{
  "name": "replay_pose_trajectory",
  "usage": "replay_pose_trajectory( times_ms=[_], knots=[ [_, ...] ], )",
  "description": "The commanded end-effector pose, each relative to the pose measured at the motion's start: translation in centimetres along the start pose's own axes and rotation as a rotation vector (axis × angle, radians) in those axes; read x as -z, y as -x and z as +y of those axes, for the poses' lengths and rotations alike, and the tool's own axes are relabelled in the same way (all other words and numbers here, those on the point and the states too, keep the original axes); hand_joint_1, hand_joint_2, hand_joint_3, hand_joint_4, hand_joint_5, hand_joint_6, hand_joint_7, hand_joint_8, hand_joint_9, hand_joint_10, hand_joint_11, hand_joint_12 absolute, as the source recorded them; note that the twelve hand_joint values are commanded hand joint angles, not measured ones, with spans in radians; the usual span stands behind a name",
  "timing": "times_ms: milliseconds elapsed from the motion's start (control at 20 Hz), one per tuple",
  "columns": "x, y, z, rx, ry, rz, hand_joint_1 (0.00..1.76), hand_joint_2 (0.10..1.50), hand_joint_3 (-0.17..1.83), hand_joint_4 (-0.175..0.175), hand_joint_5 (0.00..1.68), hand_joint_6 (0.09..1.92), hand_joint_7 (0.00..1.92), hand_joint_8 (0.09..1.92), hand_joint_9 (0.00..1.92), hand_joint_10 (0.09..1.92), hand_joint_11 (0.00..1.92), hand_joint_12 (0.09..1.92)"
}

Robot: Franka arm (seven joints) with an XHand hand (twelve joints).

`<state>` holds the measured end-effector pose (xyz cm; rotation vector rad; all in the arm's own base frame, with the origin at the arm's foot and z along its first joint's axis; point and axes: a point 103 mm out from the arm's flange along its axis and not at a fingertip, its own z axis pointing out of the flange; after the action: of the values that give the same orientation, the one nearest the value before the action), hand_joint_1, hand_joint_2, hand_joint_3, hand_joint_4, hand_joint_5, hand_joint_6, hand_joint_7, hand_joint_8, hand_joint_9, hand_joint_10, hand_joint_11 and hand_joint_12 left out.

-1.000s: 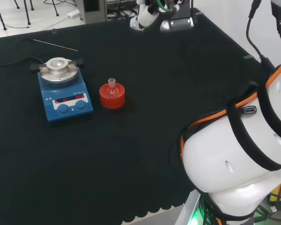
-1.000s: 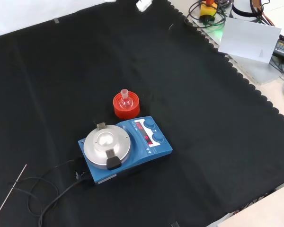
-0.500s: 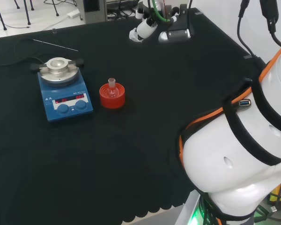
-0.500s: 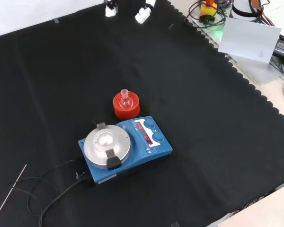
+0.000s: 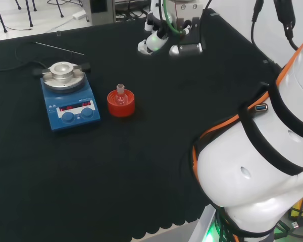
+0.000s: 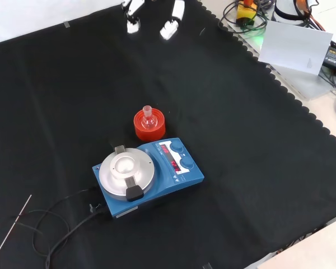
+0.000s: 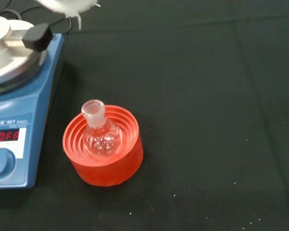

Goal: Pick up the round-bottom flask.

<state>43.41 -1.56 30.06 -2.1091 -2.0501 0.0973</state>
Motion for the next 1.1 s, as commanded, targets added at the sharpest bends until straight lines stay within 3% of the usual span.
replay_pose_trajectory(
  times_ms=[50, 1100],
  knots=[
    [-3.3, -0.6, 1.0, 0.022, -0.024, 0.006, 0.79, 0.71, 0.49, -0.085, 0.38, 0.88, 0.57, 0.78, 0.72, 0.83, 0.41, 1.37],
    [-10.6, -0.3, 4.1, 0.062, -0.128, 0.084, 0.80, 0.71, 0.50, -0.086, 0.38, 0.91, 0.57, 0.78, 0.72, 0.83, 0.41, 1.38]
  ],
)
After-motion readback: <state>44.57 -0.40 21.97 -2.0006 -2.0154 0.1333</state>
